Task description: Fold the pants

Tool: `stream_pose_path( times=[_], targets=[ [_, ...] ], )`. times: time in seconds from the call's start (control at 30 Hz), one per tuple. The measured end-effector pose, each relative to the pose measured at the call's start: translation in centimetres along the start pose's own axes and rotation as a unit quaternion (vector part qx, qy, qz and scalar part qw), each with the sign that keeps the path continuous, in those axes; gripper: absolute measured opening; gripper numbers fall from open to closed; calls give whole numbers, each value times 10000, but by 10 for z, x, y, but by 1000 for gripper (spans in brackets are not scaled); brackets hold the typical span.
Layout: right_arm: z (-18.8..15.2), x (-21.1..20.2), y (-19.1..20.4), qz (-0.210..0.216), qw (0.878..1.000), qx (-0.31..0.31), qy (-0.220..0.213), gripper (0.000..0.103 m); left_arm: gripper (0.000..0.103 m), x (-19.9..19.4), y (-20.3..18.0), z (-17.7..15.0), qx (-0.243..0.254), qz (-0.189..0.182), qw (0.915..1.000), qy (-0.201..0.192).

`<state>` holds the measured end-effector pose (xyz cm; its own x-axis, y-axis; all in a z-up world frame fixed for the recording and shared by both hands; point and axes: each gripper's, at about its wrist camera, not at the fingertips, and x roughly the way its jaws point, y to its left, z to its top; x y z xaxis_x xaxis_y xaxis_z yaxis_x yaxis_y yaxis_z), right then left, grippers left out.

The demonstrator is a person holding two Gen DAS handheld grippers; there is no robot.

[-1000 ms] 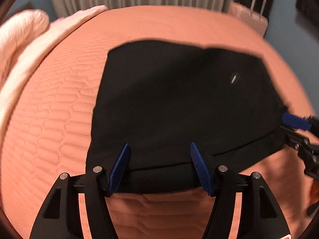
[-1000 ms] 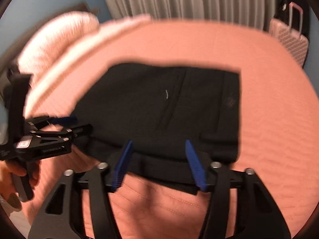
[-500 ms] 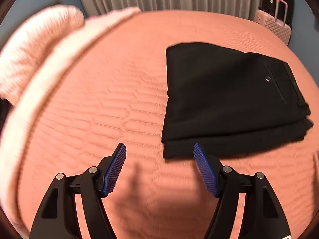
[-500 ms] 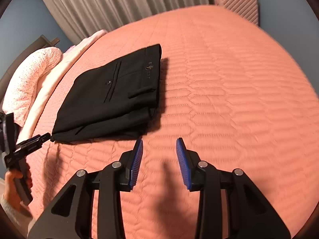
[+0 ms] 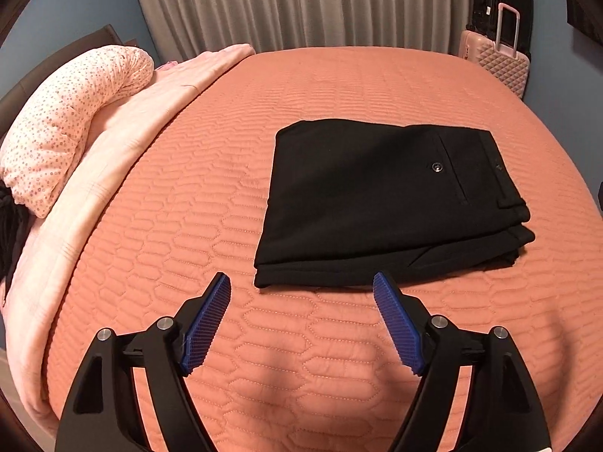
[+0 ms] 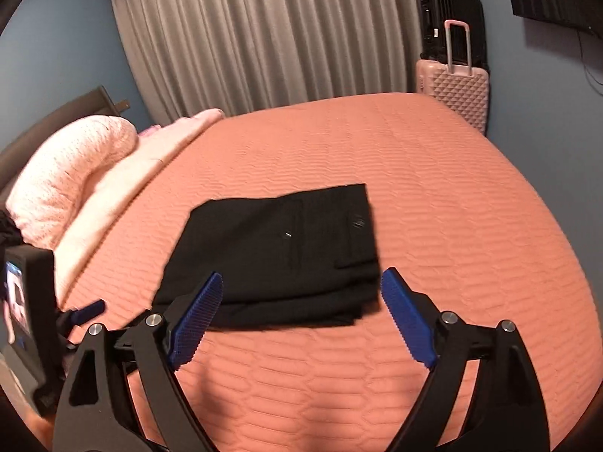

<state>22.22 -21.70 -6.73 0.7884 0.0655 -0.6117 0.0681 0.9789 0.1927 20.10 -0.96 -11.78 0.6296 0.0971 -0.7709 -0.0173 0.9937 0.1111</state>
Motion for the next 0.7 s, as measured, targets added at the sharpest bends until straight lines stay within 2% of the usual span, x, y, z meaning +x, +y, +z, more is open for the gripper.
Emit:
stream_pose_path(
  times=[0.07,0.13,0.27,0.37,0.7],
  targets=[
    [1,8,-2,21,9999,-113,109,96,83,5,5,2,-89,-104,9999,38],
    [-2,26,-13,96,9990,-153,397,96,83,20,14,4,-191,-192,9994,237],
    [-12,58,-39,-203,9967,-95,786,96,83,42,22,7,-60,249,9991,343],
    [-15,67,-45,-284,9959,-167,839,96,83,47,21,8,96,434,9987,256],
    [-19,91,-38,-242,9940,-400,990,96,83,64,21,6,138,431,9983,358]
  ],
)
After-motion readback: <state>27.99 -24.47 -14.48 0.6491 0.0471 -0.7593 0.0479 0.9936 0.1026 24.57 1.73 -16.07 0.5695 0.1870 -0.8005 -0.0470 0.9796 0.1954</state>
